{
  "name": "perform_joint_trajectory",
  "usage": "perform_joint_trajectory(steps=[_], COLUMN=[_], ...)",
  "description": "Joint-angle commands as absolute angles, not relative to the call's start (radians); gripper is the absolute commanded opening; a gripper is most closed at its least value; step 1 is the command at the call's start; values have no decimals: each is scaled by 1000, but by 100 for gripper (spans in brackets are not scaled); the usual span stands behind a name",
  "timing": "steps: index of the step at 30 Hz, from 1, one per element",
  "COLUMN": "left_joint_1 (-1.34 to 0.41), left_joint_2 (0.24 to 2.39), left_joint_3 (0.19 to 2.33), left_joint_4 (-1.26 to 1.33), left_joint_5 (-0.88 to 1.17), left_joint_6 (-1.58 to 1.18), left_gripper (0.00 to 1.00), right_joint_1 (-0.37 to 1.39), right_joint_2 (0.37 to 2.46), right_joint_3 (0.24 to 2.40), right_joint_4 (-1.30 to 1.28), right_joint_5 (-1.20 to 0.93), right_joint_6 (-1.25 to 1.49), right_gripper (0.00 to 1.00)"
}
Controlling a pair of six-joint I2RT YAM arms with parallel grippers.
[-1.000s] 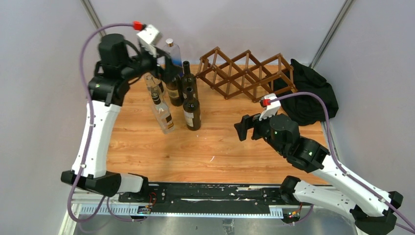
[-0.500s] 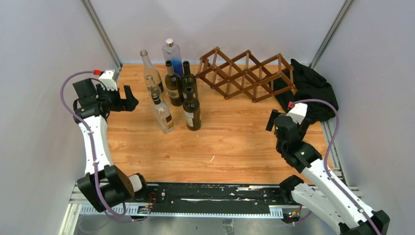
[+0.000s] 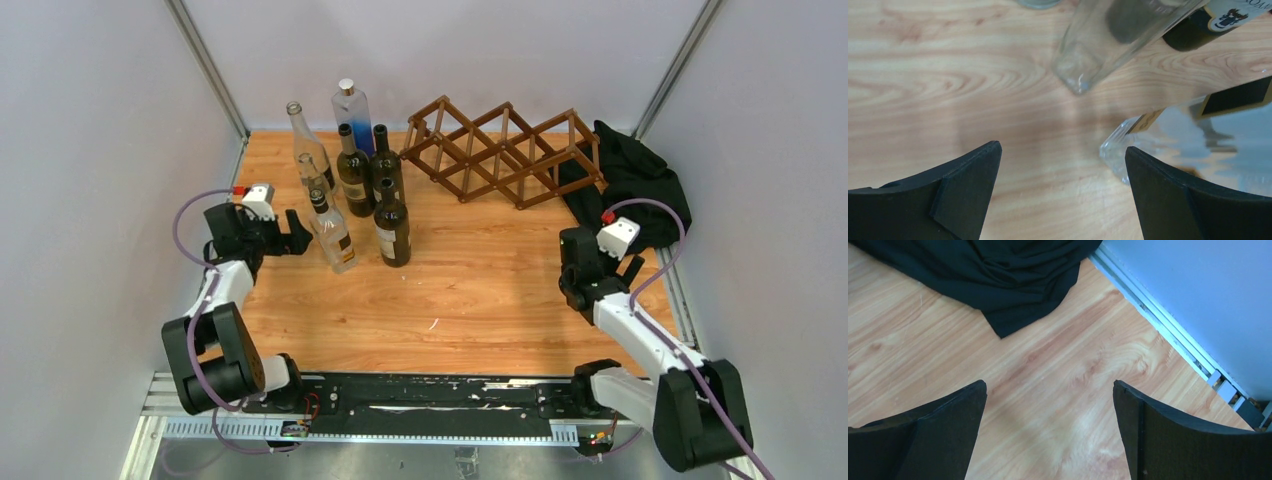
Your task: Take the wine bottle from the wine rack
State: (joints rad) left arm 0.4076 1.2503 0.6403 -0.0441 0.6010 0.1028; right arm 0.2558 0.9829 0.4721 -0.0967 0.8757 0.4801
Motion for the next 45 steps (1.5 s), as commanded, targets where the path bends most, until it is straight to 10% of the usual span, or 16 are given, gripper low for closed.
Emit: perform_joint_trajectory(steps=[1,26,34,45], left_joint_1=[312,11,11,11], left_joint_2=[1305,1408,1356,1369], left_joint_3=[597,95,196,192], left_joint_4=[265,1320,1042,1075], left_joint_5=[528,176,117,75], left_joint_6=[53,80,78,49], left_gripper=[100,100,100,100], right_joint_1=[209,122,160,127], right_joint_2=[1069,1303,1462,1437], right_joint_3=[458,263,115,201], right_joint_4=[120,860,1340,1125], right_joint_5=[961,614,427,432], right_joint_6=[435,16,-160,-104], right_gripper=[100,98,100,100])
